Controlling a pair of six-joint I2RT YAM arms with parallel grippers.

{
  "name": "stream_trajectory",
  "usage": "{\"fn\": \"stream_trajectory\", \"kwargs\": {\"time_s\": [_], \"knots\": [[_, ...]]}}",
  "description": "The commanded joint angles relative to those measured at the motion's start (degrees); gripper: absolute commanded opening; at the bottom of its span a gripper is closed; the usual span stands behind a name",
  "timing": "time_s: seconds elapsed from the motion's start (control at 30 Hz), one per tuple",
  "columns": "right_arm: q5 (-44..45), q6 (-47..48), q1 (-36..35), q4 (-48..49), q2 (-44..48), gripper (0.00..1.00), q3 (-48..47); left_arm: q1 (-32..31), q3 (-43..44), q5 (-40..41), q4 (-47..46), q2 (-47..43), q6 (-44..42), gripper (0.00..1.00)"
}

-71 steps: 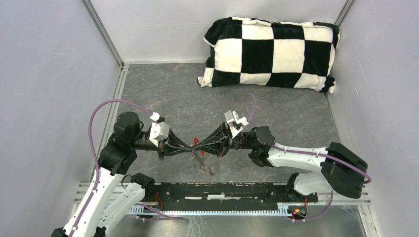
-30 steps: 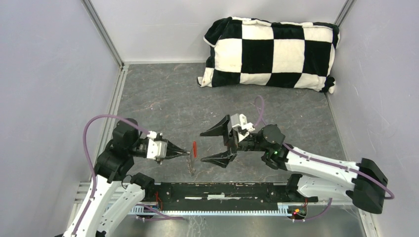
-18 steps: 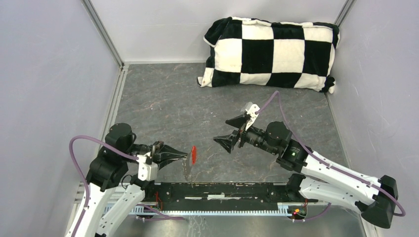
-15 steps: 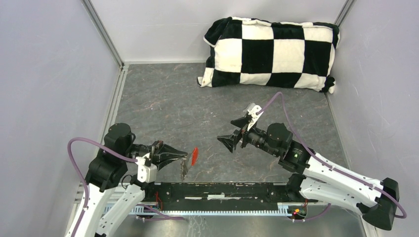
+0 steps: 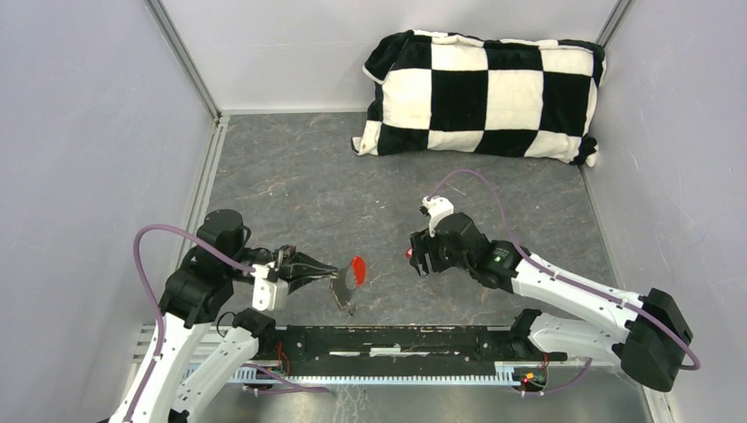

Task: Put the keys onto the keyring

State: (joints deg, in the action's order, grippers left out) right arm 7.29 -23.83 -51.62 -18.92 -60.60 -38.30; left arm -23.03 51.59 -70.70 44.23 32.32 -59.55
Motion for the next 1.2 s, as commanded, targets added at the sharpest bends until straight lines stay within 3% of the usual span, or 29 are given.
{"fn": "stream_trajectory", "kwargs": {"time_s": [0.0,0.13,0.27,0.33,0.53,0.77,1.17], "knots": [[-2.18,-4.63,3.45,4.14,-1.94,0.73,1.74,-0.27,0.96,-1.37,-0.9,0.46,3.1,0.02],[-4.21,-5.48,6.14,11.67,-5.85,0.67,3.54,-0.33,0.75,-1.07,-0.88,0.71,3.88,0.02],[-6.2,-0.43,10.15,14.95,-11.81,0.31,1.77,-0.33,0.91,-1.26,-0.85,1.42,4.38,0.02],[-8.92,2.8,12.02,16.01,-14.27,0.24,1.3,-0.34,1.0,-1.16,-0.85,1.37,4.79,0.02],[-14.27,5.97,15.56,21.36,-17.66,0.27,2.92,-0.27,0.61,-1.11,-0.89,0.78,4.97,0.02],[-13.47,6.98,15.6,23.78,-20.0,0.43,2.71,-0.31,0.77,-1.31,-0.88,0.81,5.23,0.02],[-10.86,9.02,15.65,24.34,-23.58,0.38,1.83,-0.28,1.27,-1.22,-0.9,0.97,5.72,0.02]]}}
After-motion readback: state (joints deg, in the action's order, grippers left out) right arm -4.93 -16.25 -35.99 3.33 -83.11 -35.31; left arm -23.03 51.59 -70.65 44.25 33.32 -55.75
